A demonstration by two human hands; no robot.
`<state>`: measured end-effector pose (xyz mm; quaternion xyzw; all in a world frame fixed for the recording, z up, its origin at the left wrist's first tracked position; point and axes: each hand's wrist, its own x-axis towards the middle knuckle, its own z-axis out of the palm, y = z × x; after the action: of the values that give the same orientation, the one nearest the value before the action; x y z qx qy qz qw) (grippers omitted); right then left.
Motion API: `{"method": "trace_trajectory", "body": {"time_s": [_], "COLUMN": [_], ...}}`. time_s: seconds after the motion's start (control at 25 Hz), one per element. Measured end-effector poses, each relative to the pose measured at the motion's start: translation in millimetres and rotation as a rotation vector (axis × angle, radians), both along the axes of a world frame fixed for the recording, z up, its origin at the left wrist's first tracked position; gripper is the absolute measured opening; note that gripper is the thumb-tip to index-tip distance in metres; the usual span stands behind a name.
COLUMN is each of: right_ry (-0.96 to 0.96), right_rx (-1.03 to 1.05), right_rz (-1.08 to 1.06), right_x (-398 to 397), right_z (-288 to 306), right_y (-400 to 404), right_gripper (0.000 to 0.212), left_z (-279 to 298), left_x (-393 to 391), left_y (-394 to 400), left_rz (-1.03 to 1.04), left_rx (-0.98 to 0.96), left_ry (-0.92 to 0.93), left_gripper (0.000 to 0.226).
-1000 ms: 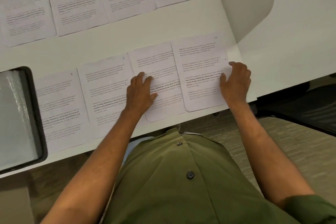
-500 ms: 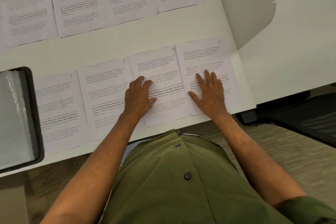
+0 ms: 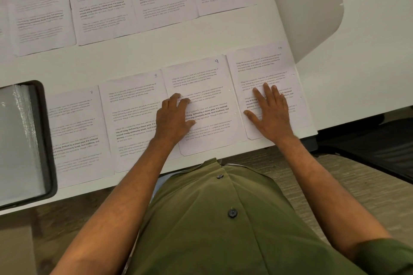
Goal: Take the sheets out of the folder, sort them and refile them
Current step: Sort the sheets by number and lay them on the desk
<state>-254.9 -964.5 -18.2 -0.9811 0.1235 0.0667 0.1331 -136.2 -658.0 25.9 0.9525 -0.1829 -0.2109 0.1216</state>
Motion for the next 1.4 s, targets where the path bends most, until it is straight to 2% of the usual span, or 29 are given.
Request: {"method": "trace_trajectory", "body": {"time_s": [1.08,1.24,1.4], "right_ry": [0.030,-0.122,-0.217], "right_rx": [0.031,0.141,0.168], "right_rz": [-0.035,-0.149,-0.151], "right_x": [3.8,14.5,36.9], "right_z": [8.8,19.2,22.2], "right_y": [5.1,21.6,57.1], "right_gripper": [0.081,0.073,0.071], "left_z": [-5.5,-1.2,4.2], "left_x": [-3.0,0.0,15.4], "left_y": [3.5,14.4,53.4], "left_rz": [-0.060,-0.043,0.000], "left_rx": [-0.025,-0.087,-0.107], "left_ry": [-0.026,-0.044,-0.088], "left_gripper": [0.075,0.074,0.069]}}
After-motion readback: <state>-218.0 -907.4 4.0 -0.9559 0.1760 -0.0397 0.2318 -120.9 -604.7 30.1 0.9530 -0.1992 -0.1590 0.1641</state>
